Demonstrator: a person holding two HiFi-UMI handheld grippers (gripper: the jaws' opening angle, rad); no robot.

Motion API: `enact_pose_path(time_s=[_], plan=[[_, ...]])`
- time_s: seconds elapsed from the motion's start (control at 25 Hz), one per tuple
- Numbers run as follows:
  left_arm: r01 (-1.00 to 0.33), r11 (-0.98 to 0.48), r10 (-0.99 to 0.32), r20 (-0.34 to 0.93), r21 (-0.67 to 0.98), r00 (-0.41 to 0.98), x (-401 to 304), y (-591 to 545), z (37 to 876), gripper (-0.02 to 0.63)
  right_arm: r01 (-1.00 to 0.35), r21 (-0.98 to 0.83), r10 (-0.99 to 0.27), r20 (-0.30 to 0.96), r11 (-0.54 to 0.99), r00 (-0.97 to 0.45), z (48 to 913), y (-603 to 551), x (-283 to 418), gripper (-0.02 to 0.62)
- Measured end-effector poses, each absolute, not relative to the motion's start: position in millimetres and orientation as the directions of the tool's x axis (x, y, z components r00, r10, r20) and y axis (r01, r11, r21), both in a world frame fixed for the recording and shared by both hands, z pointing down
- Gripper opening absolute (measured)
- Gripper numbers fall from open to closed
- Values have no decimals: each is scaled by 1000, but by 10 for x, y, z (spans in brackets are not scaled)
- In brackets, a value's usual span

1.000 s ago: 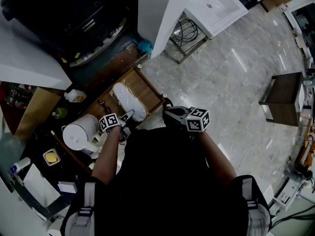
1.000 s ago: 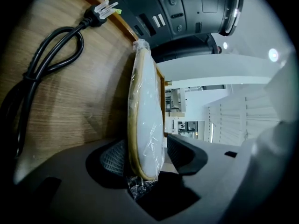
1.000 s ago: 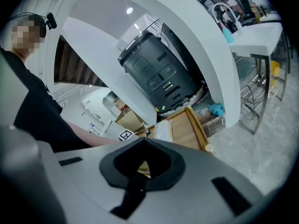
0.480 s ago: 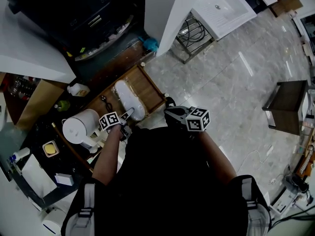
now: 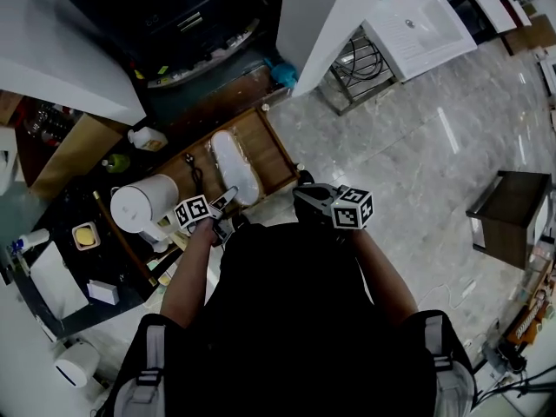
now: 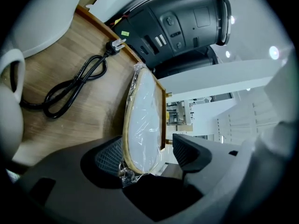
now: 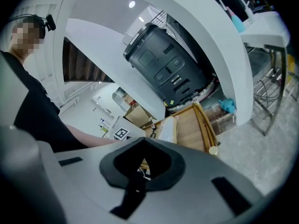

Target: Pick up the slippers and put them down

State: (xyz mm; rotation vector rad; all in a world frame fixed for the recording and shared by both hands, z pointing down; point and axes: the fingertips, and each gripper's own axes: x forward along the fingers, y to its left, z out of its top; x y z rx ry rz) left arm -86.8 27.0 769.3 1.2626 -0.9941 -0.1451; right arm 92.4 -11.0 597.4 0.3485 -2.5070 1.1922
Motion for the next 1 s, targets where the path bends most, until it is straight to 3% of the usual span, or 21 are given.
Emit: enact_pose_path(time_s=[0.16,0.44,0.56,0.8,1.0], plan=[[-402,333,-614,519,853,595,-829,306,7601,331,-339,-703,-48,399,625,-916,5987,-118,908,6],[-362,279,-667,450,890,593,-730,311,7385,254,-306,-705,-6,394,640,-919,6000,-121,879,6],[-342,246,-691,411,907,594,-679,285,7279,207,-290,-701,14,394,651,-919,5994,-143,846,6],[-269,186,-765,311,945,563,-648,220,7034,46,-257,-698,56,392,668,-918,5975,-171,764,6],[-228,122,-799,232,966,555,-622,165,6852,18,-227,-693,91,390,684,-916,5972,-203,678,6]])
